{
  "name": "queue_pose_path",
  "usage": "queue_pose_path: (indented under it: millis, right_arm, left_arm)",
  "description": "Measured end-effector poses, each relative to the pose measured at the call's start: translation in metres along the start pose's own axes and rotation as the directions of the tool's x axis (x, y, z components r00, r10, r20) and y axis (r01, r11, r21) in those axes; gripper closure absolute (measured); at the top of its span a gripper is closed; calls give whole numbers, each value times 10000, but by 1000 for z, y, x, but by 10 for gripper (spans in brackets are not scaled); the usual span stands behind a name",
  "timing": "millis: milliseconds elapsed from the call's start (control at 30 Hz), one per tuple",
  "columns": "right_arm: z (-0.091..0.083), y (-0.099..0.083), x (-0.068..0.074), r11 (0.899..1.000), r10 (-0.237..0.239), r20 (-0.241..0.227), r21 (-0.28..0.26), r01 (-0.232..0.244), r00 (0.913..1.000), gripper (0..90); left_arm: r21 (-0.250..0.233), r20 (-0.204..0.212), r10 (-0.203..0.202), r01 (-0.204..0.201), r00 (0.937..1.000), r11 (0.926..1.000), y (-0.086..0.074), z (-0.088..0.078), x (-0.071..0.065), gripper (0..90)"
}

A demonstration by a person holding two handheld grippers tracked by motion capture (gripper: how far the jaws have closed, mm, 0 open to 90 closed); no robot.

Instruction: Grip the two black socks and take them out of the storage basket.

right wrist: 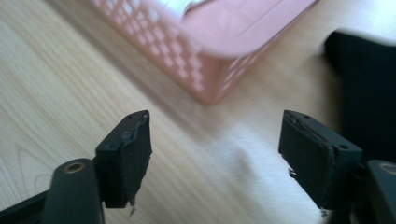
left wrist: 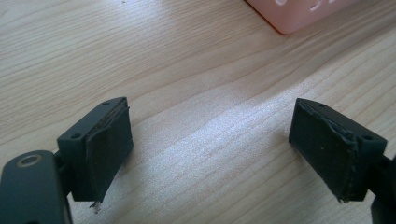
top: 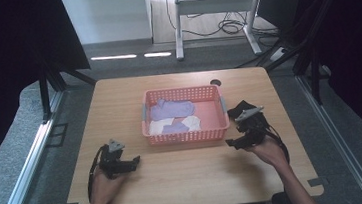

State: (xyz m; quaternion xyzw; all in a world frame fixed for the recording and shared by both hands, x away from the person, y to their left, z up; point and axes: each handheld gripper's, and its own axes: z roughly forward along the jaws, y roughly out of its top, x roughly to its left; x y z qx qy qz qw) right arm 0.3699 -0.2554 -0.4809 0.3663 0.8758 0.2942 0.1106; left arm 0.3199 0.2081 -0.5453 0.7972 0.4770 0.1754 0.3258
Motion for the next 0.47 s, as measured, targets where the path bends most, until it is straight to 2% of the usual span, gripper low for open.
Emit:
queue_pose_path:
  millis: [200,300,467]
  right_arm:
    - [25,-23,13,9999,81,-297,-129,-85,9995,235]
    - [35,-30,18,9996,-276,111,113,275,9996,189]
    - [35,-34,19,9998,-187,64,-78,188,9998,200]
  left_arm:
    - [10,-5,-1,1,10000,10000,0,0,0,132]
    - [-24,-4,-39,39,10000,10000,0,0,0,131]
    - [-12,3,-28,28,10000,10000,0,0,0,131]
